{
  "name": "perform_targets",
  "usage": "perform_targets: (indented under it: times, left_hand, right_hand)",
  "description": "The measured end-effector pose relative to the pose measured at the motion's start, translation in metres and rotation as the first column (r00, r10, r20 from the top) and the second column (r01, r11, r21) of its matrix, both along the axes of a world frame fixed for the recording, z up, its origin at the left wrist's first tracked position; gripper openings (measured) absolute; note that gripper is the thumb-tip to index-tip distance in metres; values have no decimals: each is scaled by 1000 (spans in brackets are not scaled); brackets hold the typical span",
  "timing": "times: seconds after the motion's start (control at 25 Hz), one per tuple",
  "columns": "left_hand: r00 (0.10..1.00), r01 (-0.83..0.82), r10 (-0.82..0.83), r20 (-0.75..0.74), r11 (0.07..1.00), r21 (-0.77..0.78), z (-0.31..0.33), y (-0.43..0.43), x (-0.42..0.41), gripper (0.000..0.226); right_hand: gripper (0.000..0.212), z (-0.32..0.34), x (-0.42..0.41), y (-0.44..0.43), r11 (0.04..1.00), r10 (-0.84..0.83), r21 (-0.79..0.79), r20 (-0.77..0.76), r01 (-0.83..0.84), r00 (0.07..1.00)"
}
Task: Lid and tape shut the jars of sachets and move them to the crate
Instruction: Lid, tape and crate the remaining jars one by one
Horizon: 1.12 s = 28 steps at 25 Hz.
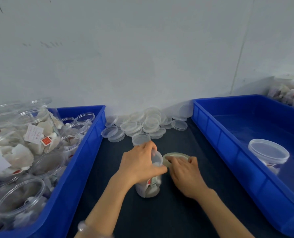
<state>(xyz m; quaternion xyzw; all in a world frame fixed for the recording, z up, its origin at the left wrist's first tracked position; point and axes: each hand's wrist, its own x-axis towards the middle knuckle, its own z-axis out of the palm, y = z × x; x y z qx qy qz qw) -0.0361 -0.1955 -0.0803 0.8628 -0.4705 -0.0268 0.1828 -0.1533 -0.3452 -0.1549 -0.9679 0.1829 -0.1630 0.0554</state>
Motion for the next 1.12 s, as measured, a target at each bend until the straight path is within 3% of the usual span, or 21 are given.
perform_targets:
  times: [0.16,0.32,0.4,0.44,0.52,0.6,0.68,0.76,0.84,0.92,1.0,1.12]
  left_hand:
    - [998,-57,57,-4,998,-33,-1,-7,-6,45]
    - [994,-107,105,-20,974,-199,-12,-3,-8,48]
    - [968,-144,37,-250,895,-422,-19,0,-10,45]
    - [927,-184,-34,-373,827,-532,-23,2,-10,37]
    - [844,-266,-156,-513,709,-653,-32,6,-9,23]
    - [759,-310,-230,-609,695,-648,-47,8,-8,30]
    - [703,-287,-230,-673,775,-564,-64,8,-5,46]
    - [728,-223,-160,-666,864,-451,-82,9,-3,41]
    - [802,-121,-94,-589,941,-315,-94,10,1,16]
    - [861,-30,-103,-499,968,-251,-99,10,4,18]
    - [873,-5,-124,-472,965,-262,-99,11,5,19]
    - [891,11,-142,-431,956,-292,-99,10,5,19]
  right_hand:
    - [57,-9,-1,12,977,114,191,-96,-94,989]
    - [90,10,7,38,781,261,545,160,-305,952]
    - [96,12,9,48,675,136,662,322,-325,937]
    - [96,12,8,49,667,84,667,375,-332,923]
    - [86,20,7,47,739,52,591,427,-323,903]
    - [84,34,5,38,768,6,560,479,-311,878]
    - [92,55,6,19,740,-168,606,588,-293,791]
    - [99,79,4,-10,736,-375,630,684,-247,626]
    - [97,105,-2,-44,774,-519,624,724,-110,455]
    - [95,124,-10,-80,760,-628,647,707,59,325]
    - [97,132,-19,-111,700,-712,674,635,237,300]
    - [96,127,-30,-139,556,-825,732,426,394,373]
